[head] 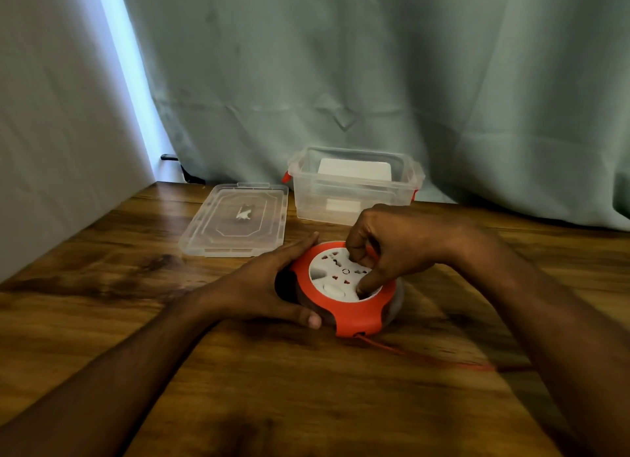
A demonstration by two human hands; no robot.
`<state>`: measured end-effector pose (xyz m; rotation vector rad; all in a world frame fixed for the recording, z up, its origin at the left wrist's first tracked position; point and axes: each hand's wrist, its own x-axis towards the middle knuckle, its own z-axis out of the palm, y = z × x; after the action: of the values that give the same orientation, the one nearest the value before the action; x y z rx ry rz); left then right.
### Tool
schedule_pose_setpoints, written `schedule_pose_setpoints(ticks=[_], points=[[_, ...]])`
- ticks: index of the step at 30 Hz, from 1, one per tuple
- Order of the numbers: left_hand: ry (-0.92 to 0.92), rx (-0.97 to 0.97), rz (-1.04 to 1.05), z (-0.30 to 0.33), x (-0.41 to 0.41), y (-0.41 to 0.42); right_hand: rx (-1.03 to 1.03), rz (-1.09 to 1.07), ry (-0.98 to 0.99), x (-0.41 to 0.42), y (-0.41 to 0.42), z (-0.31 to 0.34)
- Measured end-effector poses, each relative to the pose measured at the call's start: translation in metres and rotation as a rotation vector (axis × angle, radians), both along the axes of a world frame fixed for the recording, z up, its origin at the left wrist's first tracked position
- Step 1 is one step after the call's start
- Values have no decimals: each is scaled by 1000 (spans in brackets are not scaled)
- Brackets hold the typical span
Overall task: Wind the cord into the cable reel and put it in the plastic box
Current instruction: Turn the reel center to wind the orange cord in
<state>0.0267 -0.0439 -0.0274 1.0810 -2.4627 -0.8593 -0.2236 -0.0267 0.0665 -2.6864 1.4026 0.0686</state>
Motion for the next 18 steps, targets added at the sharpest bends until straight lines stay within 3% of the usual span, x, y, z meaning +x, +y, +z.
schedule_pose_setpoints(ticks=[6, 13, 18], points=[[-12, 10, -20, -2, 0, -2, 7, 1, 23, 5, 2, -1], [88, 31, -13, -3, 2, -2, -186, 68, 47, 20, -1, -17], [73, 30, -7, -3, 1, -2, -131, 35, 14, 16, -2, -12]])
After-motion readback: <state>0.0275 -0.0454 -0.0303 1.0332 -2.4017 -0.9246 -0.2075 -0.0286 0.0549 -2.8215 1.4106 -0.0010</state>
